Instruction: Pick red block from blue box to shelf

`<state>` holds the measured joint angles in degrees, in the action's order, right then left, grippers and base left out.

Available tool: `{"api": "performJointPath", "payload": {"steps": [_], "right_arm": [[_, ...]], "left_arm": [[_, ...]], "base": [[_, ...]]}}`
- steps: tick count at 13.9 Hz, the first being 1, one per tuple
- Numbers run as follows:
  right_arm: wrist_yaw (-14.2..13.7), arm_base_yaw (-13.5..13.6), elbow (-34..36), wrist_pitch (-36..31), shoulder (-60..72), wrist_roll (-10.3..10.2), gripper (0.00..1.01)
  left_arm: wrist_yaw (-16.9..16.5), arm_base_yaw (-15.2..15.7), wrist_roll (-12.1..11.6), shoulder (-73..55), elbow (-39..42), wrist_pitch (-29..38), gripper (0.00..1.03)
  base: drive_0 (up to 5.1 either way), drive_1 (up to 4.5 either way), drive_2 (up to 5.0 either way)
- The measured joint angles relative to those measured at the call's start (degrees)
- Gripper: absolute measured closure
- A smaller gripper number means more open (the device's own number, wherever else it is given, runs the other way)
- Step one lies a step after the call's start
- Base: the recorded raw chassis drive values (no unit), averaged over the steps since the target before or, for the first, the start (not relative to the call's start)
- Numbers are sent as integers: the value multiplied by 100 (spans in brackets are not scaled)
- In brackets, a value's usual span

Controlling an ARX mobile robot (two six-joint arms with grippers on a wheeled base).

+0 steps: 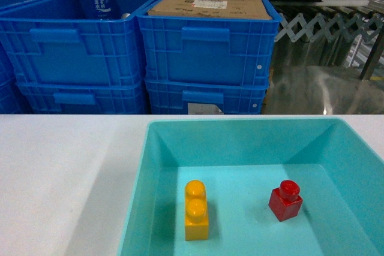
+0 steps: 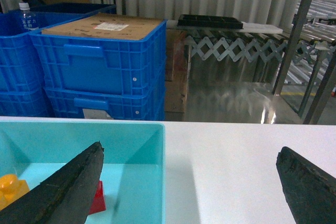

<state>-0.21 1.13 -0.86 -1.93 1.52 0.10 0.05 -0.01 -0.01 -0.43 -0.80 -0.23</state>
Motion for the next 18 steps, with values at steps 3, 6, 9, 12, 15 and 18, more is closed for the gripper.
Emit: {"api": "performJointPath", "payload": {"steps": [3,6,9,12,15,18], "right_arm": [[0,0,0,0,0,0,3],[0,0,0,0,0,0,3],[0,0,0,0,0,-2,3],[0,0,0,0,0,-2,3],[0,0,0,0,0,-2,3],[-184,212,-26,-708,625,13,3]], "left_arm": [[0,0,0,0,0,0,5],[0,0,0,0,0,0,5],[-2,0,0,0,0,0,5],[0,0,0,0,0,0,5],[-2,0,0,0,0,0,5],[0,0,0,0,0,0,5]], "base": [[0,0,0],[0,0,0],[0,0,0],[0,0,0],[0,0,0],[0,0,0]]}}
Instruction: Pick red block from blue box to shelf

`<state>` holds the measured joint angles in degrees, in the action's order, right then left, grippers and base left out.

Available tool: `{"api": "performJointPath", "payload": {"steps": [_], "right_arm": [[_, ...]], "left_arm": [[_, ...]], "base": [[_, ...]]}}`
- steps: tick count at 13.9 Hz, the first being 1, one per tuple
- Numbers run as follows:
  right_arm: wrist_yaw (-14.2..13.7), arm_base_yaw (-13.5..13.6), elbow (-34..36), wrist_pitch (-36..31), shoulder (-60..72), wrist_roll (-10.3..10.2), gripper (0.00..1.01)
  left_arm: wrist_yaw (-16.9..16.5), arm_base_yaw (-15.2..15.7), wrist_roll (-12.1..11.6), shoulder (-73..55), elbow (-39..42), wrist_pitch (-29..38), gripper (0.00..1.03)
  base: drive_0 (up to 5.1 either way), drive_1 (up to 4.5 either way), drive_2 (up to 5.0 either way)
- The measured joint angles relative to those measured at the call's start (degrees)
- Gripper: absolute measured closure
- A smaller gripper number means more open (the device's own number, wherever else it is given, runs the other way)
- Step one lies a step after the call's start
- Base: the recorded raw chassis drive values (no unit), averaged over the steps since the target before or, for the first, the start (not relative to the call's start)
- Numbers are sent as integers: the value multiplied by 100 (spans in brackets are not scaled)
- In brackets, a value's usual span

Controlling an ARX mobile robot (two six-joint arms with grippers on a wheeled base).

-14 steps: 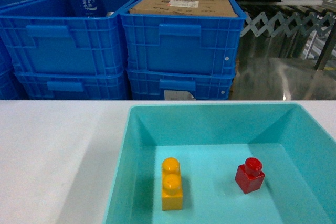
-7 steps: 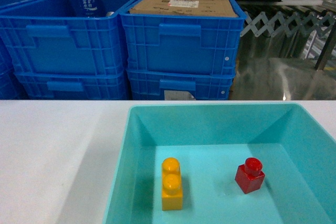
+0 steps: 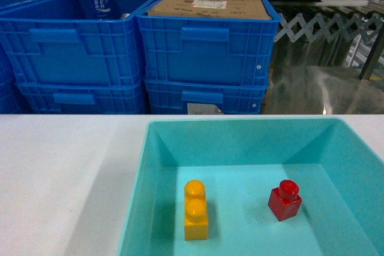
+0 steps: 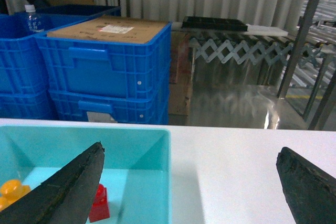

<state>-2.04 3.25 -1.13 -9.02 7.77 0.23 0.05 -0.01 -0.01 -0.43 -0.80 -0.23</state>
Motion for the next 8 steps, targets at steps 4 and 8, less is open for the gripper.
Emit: {"api": "performJointPath", "payload": {"steps": [4,8], "right_arm": [[-306,999,-968,-1287,2420,133,3],[282,1453,-2319,-1606,5084,422,3]], "left_arm": [[0,0,0,0,0,0,5],[0,0,0,0,0,0,5]], "base": [[0,0,0],[0,0,0]]}}
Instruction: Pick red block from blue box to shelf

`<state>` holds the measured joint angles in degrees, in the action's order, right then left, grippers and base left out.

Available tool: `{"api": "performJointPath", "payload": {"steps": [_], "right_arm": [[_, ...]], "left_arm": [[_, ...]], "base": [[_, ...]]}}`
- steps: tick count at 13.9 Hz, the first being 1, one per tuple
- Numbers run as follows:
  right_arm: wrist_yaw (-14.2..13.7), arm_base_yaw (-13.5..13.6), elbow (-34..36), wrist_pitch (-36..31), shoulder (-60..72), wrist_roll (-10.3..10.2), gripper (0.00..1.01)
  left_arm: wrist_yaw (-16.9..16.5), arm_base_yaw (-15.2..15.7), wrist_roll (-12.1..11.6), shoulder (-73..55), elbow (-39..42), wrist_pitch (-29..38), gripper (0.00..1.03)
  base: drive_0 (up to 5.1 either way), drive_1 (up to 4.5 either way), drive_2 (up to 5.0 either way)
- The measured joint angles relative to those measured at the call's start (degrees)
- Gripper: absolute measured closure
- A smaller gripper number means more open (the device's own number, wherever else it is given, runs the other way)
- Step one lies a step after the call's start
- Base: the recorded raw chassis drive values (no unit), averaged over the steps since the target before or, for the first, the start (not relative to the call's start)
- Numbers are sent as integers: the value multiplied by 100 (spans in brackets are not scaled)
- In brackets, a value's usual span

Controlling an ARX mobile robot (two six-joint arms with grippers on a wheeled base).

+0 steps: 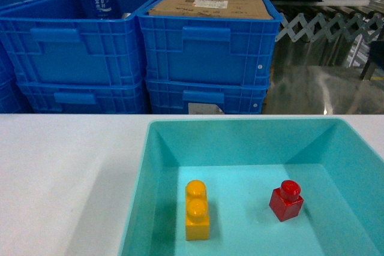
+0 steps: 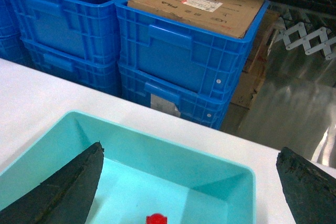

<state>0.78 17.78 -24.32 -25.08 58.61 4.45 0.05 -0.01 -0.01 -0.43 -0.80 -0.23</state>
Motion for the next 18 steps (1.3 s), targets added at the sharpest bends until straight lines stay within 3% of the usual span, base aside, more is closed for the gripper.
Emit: {"api": "performJointPath", "payload": {"steps": [2,3,5,8,11,18], "right_arm": [[57,24,-385,-282,807,195,3],[179,24,-483,-245,1121,208,3],[413,146,-616,-785,1867,221,3],[439,232,-660,-1591,3180,267,3],[560,55,-811,-1773,3499,258,3],[573,-11,-1051,-1832,3891,328,3]], "left_arm": [[0,0,0,0,0,0,5],[0,0,0,0,0,0,5],[0,0,0,0,0,0,5],[0,0,0,0,0,0,5],[0,0,0,0,0,2,5],[-2,0,0,0,0,2,5]], "base": [[0,0,0],[0,0,0],[0,0,0],[0,0,0],[0,0,0],[0,0,0]]}}
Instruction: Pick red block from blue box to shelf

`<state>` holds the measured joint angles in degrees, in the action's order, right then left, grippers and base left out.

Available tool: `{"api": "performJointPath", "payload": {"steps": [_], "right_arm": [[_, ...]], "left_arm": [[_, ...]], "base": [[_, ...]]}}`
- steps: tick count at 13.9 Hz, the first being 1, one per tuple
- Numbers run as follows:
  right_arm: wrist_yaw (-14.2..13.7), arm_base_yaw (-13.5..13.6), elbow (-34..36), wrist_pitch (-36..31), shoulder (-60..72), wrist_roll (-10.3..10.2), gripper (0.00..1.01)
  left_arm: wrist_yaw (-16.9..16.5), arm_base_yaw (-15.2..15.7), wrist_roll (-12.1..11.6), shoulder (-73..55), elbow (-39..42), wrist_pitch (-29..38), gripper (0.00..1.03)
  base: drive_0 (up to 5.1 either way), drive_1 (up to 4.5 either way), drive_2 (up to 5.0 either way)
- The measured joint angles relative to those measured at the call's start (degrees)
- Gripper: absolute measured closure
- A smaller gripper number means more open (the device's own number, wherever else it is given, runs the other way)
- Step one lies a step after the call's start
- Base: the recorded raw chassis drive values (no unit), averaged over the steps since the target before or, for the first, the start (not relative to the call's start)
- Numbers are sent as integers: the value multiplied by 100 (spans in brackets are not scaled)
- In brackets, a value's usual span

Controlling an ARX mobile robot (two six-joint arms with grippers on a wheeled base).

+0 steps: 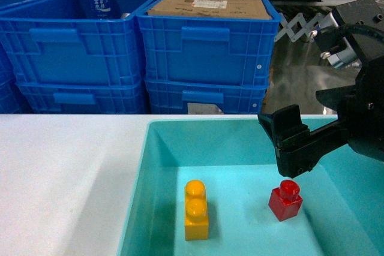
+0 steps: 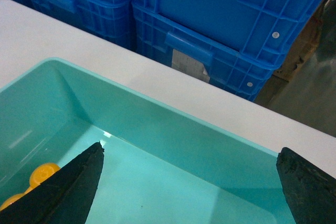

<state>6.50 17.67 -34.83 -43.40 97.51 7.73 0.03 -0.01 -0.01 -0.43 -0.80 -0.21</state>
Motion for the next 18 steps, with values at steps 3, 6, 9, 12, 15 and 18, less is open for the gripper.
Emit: {"api": "performJointPath", "payload": {"steps": [3,6,9,12,15,18], "right_arm": [[-59,146,-68,-85,175,173,3],[-243,260,-70,-487,175,247,3],[-79,310,-13,284,26,127,3],[227,511,-485,1250,192,-232,3],[267,660,-1241,2151,538,-466,3],[103,584,-1753,2791,892,-479,3]], "left_arm": [[2,0,2,0,0,-2,5],[2,0,0,0,0,-2,5],[7,0,0,0,0,-2,5],[2,0,0,0,0,0,5],[2,0,0,0,0,-2,5],[2,0,0,0,0,-2,5]], "base": [[0,0,0],[0,0,0],[0,0,0],[0,0,0],[0,0,0],[0,0,0]]}}
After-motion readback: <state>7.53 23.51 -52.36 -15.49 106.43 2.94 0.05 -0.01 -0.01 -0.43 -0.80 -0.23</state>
